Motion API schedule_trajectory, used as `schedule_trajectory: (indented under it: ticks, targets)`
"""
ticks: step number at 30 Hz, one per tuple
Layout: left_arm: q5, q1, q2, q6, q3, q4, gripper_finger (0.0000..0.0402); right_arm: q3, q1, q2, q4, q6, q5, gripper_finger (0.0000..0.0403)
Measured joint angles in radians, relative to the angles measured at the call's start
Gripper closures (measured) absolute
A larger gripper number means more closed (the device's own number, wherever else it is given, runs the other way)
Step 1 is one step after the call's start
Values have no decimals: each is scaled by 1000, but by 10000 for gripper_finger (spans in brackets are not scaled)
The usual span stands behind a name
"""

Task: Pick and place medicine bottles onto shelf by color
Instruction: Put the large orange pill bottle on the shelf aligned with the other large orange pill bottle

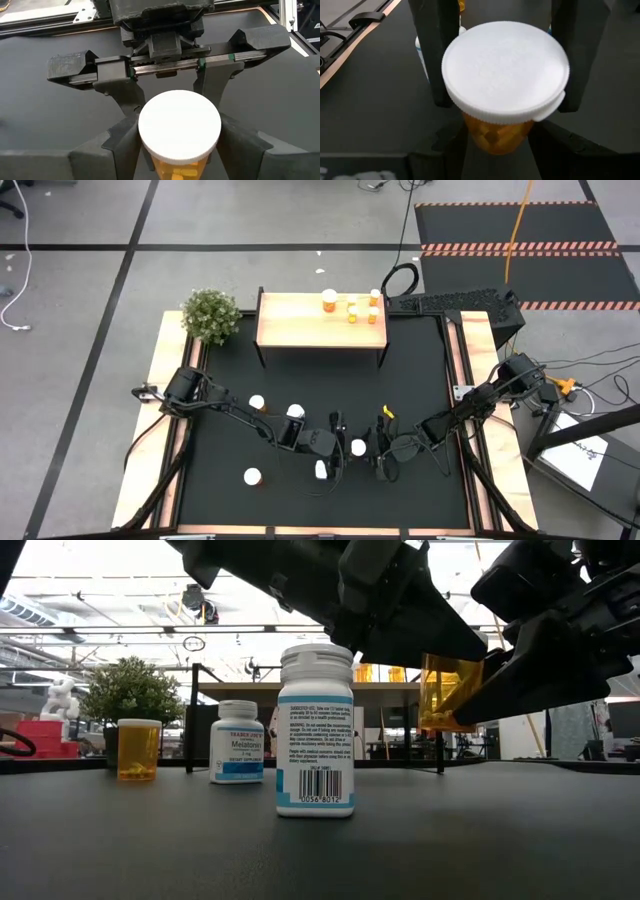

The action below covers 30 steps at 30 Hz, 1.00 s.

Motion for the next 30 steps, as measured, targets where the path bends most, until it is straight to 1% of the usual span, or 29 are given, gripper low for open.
schedule_trajectory:
  ticks: [2,8,12,17,19,24,27,30]
  targets:
    - [0,0,0,0,0,0,172,0,0,0,0,0,0,218]
    - [0,0,-14,2,-1,-19,193,0,1,0,3,8,14,218]
    - [3,0,-43,13,-2,-58,187,2,2,-2,10,14,26,213]
    - [-2,0,-99,34,-1,-99,178,-1,3,3,-16,40,27,175]
    - [-2,0,-112,43,2,-110,182,0,3,0,-3,55,48,155]
    - [-2,1,-152,86,-1,-166,193,0,3,0,-2,73,51,112]
    - [-9,13,-196,107,0,-218,189,0,3,0,-16,77,51,100]
    - [-12,36,-260,136,-2,-294,181,0,3,0,-17,77,53,100]
